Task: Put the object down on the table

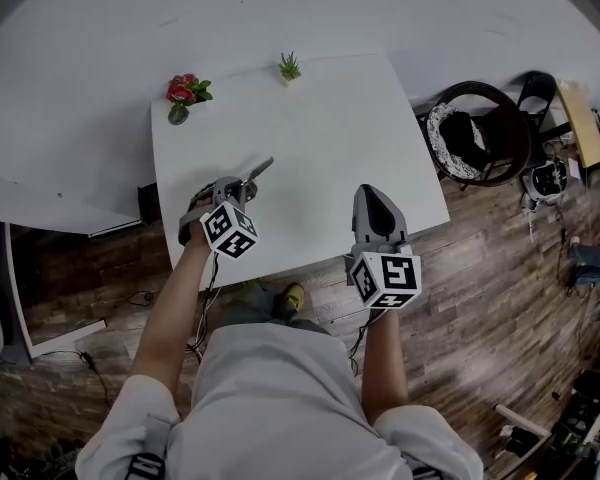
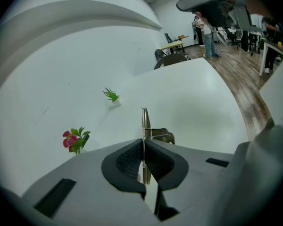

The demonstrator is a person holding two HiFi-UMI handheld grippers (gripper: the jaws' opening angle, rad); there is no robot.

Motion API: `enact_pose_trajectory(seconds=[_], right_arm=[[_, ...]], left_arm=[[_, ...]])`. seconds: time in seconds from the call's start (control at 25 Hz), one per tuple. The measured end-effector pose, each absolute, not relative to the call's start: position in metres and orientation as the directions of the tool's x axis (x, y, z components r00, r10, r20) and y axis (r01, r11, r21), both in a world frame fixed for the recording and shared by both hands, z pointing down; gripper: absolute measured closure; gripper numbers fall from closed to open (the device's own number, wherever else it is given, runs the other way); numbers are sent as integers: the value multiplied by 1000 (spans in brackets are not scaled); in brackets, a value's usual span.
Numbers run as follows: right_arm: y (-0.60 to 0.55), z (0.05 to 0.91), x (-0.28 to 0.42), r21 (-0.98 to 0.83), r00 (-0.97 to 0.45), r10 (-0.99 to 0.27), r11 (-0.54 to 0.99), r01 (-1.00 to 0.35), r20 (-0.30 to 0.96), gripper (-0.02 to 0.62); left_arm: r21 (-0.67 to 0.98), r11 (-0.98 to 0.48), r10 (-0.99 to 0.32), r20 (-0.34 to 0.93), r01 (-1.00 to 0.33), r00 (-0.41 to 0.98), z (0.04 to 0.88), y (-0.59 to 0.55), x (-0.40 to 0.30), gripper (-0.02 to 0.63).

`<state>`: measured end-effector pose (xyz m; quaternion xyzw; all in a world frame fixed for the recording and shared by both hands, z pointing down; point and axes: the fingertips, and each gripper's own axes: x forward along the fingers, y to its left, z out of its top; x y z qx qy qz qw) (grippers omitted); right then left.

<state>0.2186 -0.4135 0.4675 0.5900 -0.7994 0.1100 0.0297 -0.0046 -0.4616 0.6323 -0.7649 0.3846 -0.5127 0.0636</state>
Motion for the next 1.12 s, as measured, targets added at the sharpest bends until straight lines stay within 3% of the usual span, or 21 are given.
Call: enact_pose_trajectory(seconds=[0.72, 1.12], right_arm=[[-422, 474, 223, -134, -292, -934, 269, -954, 204, 586], [-419, 478, 233, -141, -284, -936, 259, -956, 210, 586]], left_arm=[[-495, -783, -574, 808, -375, 132, 678, -456, 9, 583], [-505, -781, -575, 811, -367, 109, 685, -451, 15, 583]])
